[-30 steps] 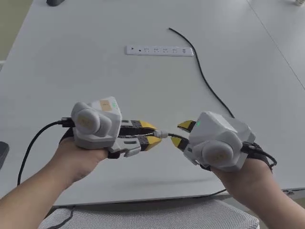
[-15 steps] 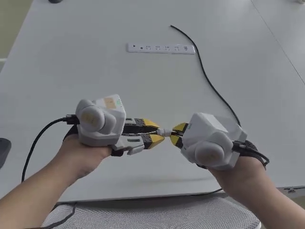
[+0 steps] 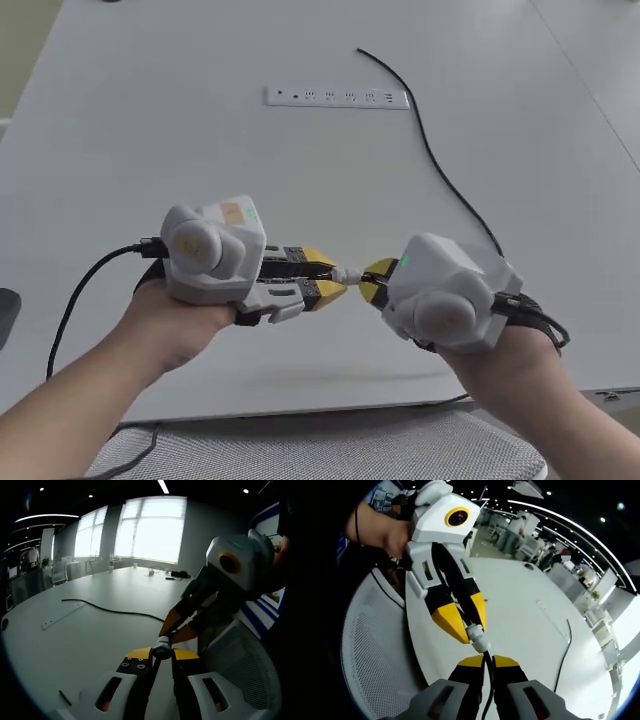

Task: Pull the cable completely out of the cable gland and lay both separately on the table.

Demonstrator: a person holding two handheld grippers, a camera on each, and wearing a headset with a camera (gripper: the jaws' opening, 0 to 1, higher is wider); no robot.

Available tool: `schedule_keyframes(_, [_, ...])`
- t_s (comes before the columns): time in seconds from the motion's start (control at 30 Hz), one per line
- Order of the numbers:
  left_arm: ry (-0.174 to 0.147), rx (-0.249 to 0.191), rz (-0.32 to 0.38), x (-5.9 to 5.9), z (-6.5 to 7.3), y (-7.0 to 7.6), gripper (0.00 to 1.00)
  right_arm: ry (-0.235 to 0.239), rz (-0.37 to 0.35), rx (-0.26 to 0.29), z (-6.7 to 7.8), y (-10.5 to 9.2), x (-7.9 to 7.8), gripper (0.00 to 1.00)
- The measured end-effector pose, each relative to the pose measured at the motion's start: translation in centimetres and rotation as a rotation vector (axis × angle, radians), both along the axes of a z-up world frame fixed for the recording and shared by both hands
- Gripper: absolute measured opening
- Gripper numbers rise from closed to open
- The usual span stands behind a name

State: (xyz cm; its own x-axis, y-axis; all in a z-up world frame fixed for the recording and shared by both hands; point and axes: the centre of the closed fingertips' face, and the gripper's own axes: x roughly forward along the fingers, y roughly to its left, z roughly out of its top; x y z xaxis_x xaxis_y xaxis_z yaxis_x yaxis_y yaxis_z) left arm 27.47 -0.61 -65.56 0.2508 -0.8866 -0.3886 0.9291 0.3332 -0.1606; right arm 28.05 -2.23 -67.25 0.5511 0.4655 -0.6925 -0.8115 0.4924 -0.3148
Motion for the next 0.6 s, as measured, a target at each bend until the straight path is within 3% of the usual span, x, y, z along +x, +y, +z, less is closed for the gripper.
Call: schedule_keyframes(0.6, [0.001,-0.005,0.009,0.2,0.1,-0.1,0.15,0.061,-0.181,0.072,-2.4,-4.1,0.9,0.0])
